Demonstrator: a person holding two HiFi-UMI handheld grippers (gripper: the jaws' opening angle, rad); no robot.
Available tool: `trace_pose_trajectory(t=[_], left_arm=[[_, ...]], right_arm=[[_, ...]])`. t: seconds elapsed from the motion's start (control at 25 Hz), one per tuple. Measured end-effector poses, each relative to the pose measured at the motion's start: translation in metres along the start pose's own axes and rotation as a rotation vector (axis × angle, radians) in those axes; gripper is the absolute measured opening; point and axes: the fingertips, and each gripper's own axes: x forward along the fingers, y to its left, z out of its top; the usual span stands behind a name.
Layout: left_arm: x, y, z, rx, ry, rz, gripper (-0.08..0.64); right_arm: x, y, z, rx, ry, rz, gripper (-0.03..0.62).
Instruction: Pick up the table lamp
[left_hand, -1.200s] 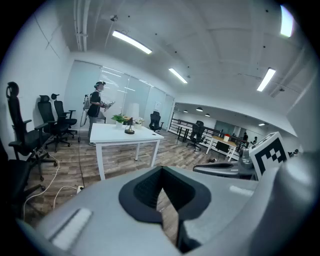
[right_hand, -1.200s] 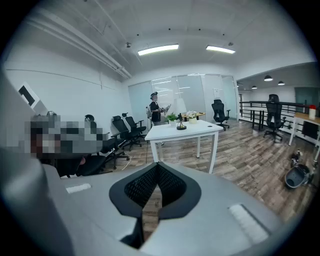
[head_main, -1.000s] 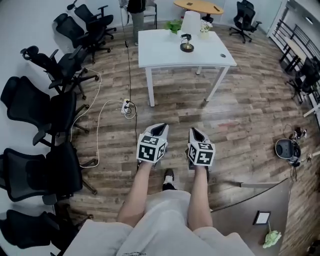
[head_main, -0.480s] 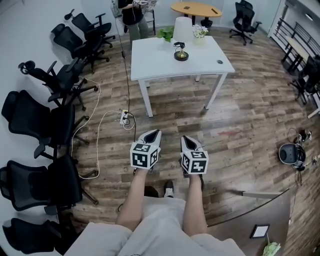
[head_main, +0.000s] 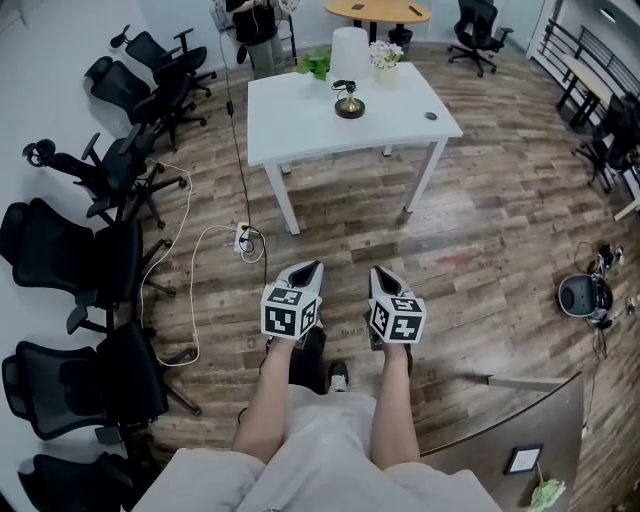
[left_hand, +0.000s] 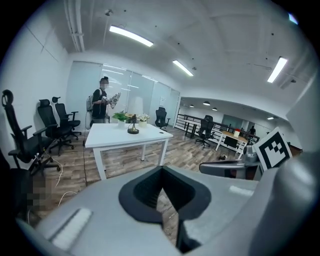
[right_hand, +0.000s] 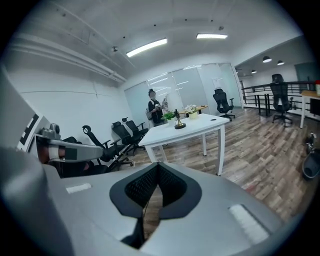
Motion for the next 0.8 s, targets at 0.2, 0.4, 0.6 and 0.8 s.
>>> trace_pose_trajectory(t=[0.2, 0.4, 0.6, 0.8], left_arm=[[0.024, 0.015, 0.015, 0.002, -0.008, -0.019, 0.0], [0.049, 0.039, 0.035, -0.011, -0.026, -0.029, 0.0], [0.075, 0.077, 0.048, -0.03, 0.008, -0.065, 0.0], [0.098, 0.126, 0.074, -0.077, -0.005, -0.035, 0.0]], right_arm=[[0.029, -0.005, 0.013, -0.026, 0.016, -0.005, 0.014], [0.063, -0.012, 0.029, -0.069, 0.061, -0.014, 0.021], [0.113, -0.009, 0.045, -0.1, 0.096, 0.016, 0.021], [0.16, -0.003, 0.072, -0.121, 0.099, 0.046, 0.021]])
